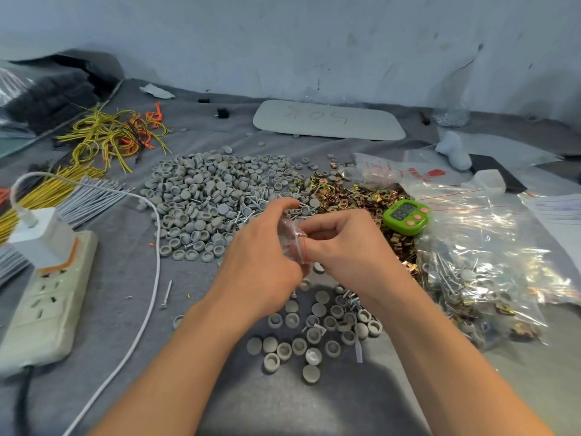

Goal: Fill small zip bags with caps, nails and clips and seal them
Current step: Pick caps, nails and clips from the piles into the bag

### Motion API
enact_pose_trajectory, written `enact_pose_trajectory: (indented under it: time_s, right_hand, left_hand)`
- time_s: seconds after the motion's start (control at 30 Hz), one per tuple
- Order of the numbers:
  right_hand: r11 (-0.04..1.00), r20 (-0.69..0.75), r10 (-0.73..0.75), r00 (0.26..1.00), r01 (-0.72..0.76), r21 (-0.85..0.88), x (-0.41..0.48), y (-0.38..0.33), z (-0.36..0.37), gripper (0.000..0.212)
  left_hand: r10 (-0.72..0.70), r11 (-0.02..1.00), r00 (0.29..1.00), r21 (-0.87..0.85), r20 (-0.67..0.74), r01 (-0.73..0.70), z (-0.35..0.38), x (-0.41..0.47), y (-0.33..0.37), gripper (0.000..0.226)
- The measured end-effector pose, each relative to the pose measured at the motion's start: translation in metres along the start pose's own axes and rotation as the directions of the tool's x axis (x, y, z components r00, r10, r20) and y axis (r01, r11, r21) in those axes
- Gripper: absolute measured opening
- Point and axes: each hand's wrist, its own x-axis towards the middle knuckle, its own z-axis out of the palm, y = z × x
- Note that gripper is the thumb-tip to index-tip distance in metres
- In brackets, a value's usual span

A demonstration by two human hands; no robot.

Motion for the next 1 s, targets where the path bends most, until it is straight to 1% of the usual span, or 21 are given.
enact_pose_trajectory:
  time_s: [0.07, 0.13, 0.27, 0.37, 0.47, 0.57, 0.67, 0.7, 0.73, 0.77, 0.8, 0.83, 0.9, 0.97, 1.0]
  right_hand:
    - [1.000, 0.030, 0.008, 1.000, -0.007, -0.024, 0.000, -0.001, 0.001, 0.018]
    - [0.998, 0.054, -0.013, 0.998, 0.017, -0.060, 0.000, -0.002, 0.003, 0.019]
    - [0.999, 0.048, -0.045, 0.998, 0.045, 0.005, -0.001, -0.006, 0.007, 0.021]
    - [0.998, -0.020, -0.042, 0.999, 0.043, 0.054, -0.002, -0.008, 0.009, 0.015]
    - [0.998, -0.066, -0.056, 0.996, 0.057, 0.016, 0.001, -0.008, 0.014, 0.011]
    - [0.993, -0.112, -0.118, 0.987, 0.119, -0.006, 0.001, -0.009, 0.014, 0.019]
    - [0.985, -0.261, -0.143, 0.955, 0.163, 0.056, 0.001, -0.005, 0.004, 0.019]
    - [0.988, -0.320, -0.131, 0.938, 0.150, 0.034, 0.000, -0.001, -0.001, 0.018]
    - [0.991, -0.373, -0.130, 0.919, 0.121, -0.048, 0.001, 0.004, -0.006, 0.018]
    - [0.981, -0.402, -0.136, 0.905, 0.068, -0.180, 0.001, 0.010, -0.012, 0.019]
    - [0.948, -0.398, -0.131, 0.908, -0.002, -0.317, 0.001, 0.016, -0.017, 0.021]
    - [0.898, -0.370, -0.101, 0.924, -0.075, -0.434, 0.001, 0.019, -0.022, 0.022]
    - [0.783, -0.275, 0.019, 0.961, -0.185, -0.593, 0.001, 0.025, -0.028, 0.030]
    - [0.672, -0.179, 0.110, 0.978, -0.206, -0.711, 0.000, 0.025, -0.031, 0.037]
    - [0.634, -0.155, 0.123, 0.980, -0.198, -0.747, 0.001, 0.025, -0.031, 0.039]
  left_hand:
    - [0.023, 1.000, 1.000, -0.020, 0.014, -0.022, -0.002, 0.000, 0.000, 0.088]
    - [0.040, 0.999, 0.999, -0.038, 0.019, -0.039, -0.003, 0.000, 0.000, 0.089]
    - [0.036, 0.997, 0.999, -0.070, -0.016, -0.037, -0.006, 0.001, -0.001, 0.085]
    - [0.045, 0.995, 0.999, -0.087, -0.019, -0.047, -0.006, 0.000, -0.001, 0.085]
    - [0.050, 0.993, 0.998, -0.105, -0.029, -0.053, -0.008, -0.001, -0.002, 0.085]
    - [0.046, 0.993, 0.997, -0.106, -0.063, -0.053, -0.010, 0.000, -0.003, 0.078]
    - [0.033, 0.996, 0.996, -0.081, -0.083, -0.039, -0.014, -0.002, -0.007, 0.075]
    - [0.029, 0.996, 0.996, -0.077, -0.081, -0.035, -0.016, -0.003, -0.008, 0.074]
    - [0.025, 0.997, 0.997, -0.075, -0.075, -0.030, -0.017, -0.003, -0.009, 0.074]
    - [0.019, 0.997, 0.998, -0.071, -0.066, -0.024, -0.017, -0.004, -0.010, 0.073]
    - [0.012, 0.998, 0.998, -0.067, -0.054, -0.016, -0.017, -0.004, -0.010, 0.071]
    - [0.004, 0.998, 0.999, -0.065, -0.043, -0.007, -0.017, -0.004, -0.010, 0.069]
    - [-0.016, 0.997, 1.000, -0.071, -0.024, 0.014, -0.016, -0.003, -0.011, 0.065]
    - [-0.032, 0.997, 0.999, -0.073, -0.008, 0.032, -0.016, -0.002, -0.011, 0.061]
    - [-0.033, 0.997, 0.999, -0.067, -0.005, 0.033, -0.016, -0.002, -0.012, 0.059]
